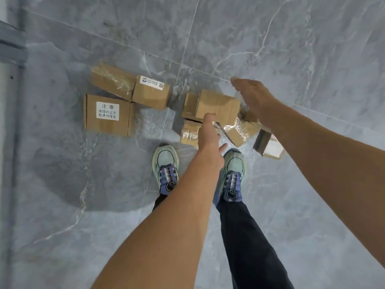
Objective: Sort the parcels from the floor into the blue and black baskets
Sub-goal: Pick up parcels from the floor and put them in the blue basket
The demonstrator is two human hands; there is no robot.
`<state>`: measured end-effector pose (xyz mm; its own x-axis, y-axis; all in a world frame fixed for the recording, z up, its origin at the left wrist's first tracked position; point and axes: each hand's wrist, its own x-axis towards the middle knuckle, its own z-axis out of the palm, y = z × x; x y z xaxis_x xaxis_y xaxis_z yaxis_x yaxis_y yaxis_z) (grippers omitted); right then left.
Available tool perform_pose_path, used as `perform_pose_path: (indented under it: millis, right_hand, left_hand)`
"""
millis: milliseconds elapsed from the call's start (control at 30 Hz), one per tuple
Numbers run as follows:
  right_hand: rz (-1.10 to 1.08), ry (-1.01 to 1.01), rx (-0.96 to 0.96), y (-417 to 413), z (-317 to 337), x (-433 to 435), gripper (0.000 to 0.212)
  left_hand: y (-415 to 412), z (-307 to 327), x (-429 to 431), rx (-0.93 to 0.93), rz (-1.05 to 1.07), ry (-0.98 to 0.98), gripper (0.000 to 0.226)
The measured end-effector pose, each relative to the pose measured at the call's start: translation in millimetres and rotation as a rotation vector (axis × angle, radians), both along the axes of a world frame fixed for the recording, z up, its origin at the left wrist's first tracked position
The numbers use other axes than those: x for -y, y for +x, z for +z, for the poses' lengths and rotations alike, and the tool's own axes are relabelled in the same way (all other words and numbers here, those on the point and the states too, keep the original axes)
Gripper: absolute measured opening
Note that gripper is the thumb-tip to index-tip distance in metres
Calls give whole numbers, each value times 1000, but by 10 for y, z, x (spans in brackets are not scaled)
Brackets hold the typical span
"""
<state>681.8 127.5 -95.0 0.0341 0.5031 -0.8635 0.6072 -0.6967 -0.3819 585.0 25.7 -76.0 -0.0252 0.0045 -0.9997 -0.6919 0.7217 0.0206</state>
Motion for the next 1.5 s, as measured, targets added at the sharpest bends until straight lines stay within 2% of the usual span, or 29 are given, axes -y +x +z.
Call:
perform_pose_path:
  millis: [100,233,467,600,700,833,1000,1167,1400,1500]
  right_hand:
    - [101,-19,-10,-41,-371,-103,56]
    - [207,-60,-17,-75,-675,-163,67]
    - [230,-48,-41,-70,-670,-149,66]
    - [149,-16,-87,-70,-337,-126,67]
    - [63,34,-148,-136,115,-123,71]
    - [4,74,-207,-362,966,-146,64]
    - [-6,134,-284,-723,2250,-230,49]
    - [-11,251,-352,-968,3535,-284,44]
    - [160,382,-527,-1223,5220,-216,46]
    - [238,426,-613,-1321,5907,-39,47]
  left_hand:
    - [112,-276,-59,20,95,-22,26]
    - [153,-499,-147,-6,200,-20,57]
    - [79,-480,-209,-20,273,44,53]
    - [-96,-154,-215,-27,213,133,35]
    - [-317,265,-225,-69,146,207,33]
    - [-636,1000,-255,-136,65,298,33]
    - [-1010,2160,-329,-241,10,423,25]
    - [-1260,3386,-315,-360,1,595,35]
    - [-1354,4984,-88,-575,81,756,44]
    - [-1361,5662,142,-695,161,784,35]
